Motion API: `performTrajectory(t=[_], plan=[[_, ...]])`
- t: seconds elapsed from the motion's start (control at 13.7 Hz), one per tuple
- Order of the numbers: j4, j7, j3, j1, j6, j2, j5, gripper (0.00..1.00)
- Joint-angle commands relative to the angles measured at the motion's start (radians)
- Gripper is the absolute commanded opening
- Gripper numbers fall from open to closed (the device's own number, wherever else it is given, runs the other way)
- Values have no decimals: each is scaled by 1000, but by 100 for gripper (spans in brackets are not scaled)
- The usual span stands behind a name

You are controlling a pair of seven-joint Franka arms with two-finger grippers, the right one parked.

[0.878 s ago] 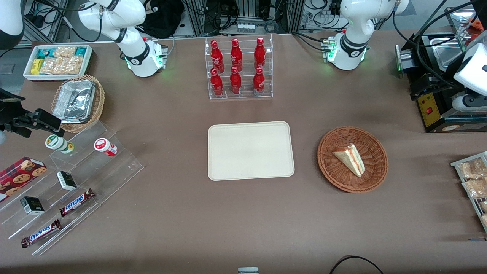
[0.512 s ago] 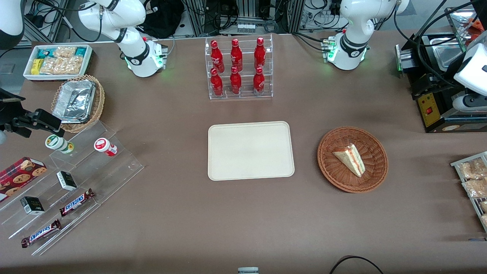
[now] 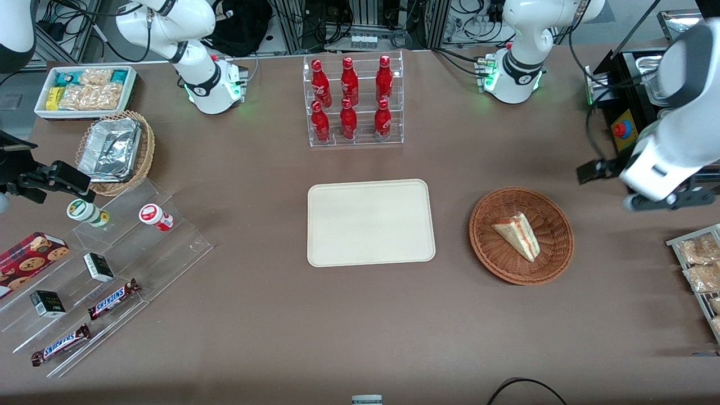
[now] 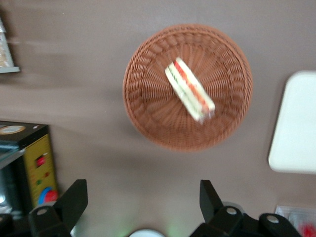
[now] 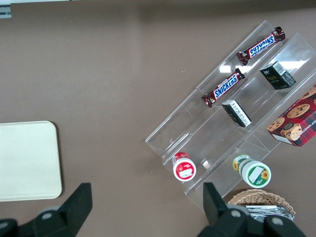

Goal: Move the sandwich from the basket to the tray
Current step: 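Move the left gripper down over the wrapped sandwich in the wicker basket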

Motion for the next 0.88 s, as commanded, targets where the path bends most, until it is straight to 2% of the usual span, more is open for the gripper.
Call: performTrajectory(t=[0.0,0.22,0.51,0.8], plan=[[-159,-130,-19,-2,169,-43,2,100],[-241,-438,-32,-17,302,-31,0,100],[-382,-727,-55,-25,522,-27,0,100],[-433,-770,-72,-36,680,77,0,100]])
